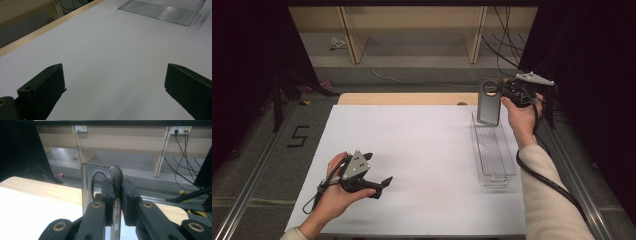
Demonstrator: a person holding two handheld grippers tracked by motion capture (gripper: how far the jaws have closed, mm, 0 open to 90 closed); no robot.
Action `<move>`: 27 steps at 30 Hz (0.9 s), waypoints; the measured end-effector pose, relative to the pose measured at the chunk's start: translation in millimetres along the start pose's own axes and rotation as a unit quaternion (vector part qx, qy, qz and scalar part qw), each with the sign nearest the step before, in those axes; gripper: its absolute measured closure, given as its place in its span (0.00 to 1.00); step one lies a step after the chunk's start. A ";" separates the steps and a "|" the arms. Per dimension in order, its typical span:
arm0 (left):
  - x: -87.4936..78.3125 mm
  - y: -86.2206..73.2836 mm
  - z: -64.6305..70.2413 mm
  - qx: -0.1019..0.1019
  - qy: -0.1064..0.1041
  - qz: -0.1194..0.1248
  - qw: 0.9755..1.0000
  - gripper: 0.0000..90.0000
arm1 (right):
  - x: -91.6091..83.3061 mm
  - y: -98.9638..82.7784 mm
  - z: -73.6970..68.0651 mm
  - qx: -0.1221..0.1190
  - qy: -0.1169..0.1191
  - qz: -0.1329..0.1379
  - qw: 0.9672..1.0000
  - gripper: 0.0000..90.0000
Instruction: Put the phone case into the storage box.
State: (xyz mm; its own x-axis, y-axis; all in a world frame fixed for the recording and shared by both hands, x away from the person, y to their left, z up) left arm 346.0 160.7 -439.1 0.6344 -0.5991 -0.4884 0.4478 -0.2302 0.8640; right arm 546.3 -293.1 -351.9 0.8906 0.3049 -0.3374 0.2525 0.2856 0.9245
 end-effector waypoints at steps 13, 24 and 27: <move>0.0 0.0 0.1 0.000 0.000 0.000 1.000 0.03 | 4.9 -3.6 0.1 0.000 0.002 -0.006 1.000 0.91; 0.0 -0.2 -0.1 0.000 0.000 0.000 1.000 0.03 | 8.9 -3.4 -3.2 -0.003 0.005 -0.010 1.000 0.91; 0.1 -0.2 0.0 0.000 -0.001 0.000 1.000 0.03 | 10.4 -4.0 -3.8 -0.002 0.005 -0.009 1.000 0.91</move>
State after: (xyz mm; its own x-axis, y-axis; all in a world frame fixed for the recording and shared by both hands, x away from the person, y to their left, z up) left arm 346.0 160.6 -439.3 0.6332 -0.6001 -0.4888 0.4479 -0.2309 0.8638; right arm 553.1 -287.6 -359.8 0.8821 0.3087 -0.3557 0.2670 0.2945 0.9176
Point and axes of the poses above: each handheld gripper's, and its own axes: x roughly forward along the jaws, y roughly out of its top, z roughly to its right, the point moved 2 cm from there along x, roughly forward along the jaws, and after that the axes turned 14 degrees about -x, right-handed, at the moved point
